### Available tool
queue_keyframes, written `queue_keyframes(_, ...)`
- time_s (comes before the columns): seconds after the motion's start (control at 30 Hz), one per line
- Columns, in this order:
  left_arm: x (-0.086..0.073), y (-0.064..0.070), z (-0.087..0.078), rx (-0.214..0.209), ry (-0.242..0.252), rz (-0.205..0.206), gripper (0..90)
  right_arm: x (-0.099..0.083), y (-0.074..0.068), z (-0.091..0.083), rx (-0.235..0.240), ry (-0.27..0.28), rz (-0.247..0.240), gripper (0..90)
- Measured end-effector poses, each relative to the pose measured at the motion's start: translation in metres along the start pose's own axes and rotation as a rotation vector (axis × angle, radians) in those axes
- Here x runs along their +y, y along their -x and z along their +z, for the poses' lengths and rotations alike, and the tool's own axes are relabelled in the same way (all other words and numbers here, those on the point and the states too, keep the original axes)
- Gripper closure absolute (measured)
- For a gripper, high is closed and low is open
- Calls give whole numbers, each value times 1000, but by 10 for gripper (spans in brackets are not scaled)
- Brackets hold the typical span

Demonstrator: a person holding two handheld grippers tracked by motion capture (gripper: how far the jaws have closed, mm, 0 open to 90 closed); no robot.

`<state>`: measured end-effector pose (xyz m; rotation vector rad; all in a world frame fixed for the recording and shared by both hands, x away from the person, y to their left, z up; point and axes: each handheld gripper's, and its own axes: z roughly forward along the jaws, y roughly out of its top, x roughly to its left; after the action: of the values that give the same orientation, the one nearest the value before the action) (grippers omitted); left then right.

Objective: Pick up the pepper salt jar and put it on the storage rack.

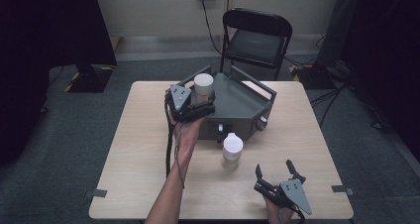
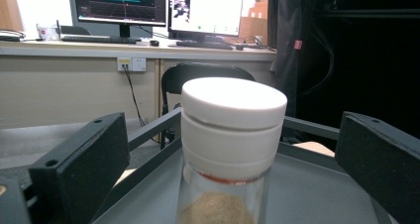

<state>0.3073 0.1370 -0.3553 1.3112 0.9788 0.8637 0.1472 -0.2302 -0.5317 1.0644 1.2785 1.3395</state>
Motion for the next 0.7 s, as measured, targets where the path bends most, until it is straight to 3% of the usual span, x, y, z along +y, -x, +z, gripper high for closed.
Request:
queue_keyframes(0.27,0,-5,-14,-12,15,7,0,0,0,0,0,0,1,0)
queue_keyframes(0.47,-3,-10,-25,3,18,16,0,0,0,0,0,0,0,0)
queue_keyframes(0.7,-13,-15,-37,4,28,18,0,0,0,0,0,0,-1,0)
